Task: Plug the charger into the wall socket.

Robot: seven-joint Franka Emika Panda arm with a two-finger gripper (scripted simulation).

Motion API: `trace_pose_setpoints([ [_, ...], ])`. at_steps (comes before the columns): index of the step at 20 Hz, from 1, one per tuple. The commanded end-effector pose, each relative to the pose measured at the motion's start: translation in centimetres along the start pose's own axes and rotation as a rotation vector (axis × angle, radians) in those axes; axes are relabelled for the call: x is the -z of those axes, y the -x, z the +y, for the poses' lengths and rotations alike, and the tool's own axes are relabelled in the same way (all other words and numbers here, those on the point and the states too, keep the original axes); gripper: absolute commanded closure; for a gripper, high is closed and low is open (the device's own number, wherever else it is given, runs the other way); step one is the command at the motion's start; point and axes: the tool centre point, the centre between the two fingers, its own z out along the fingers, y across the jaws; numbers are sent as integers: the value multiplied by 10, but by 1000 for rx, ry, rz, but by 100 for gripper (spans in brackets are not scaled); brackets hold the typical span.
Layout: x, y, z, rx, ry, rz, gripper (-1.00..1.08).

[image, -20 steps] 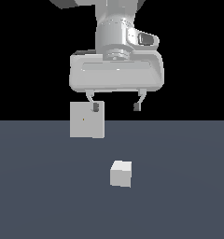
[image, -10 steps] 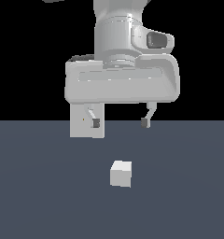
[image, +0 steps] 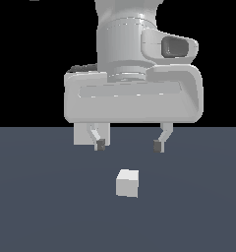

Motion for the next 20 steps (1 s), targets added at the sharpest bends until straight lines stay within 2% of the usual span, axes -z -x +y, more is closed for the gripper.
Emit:
trace_pose_setpoints([
  [1,-3,3,1,-7,0,7,-92],
  [11,-9,6,1,-10,0,10,-92],
  [20,-44,11,1,-11,0,11,-92],
])
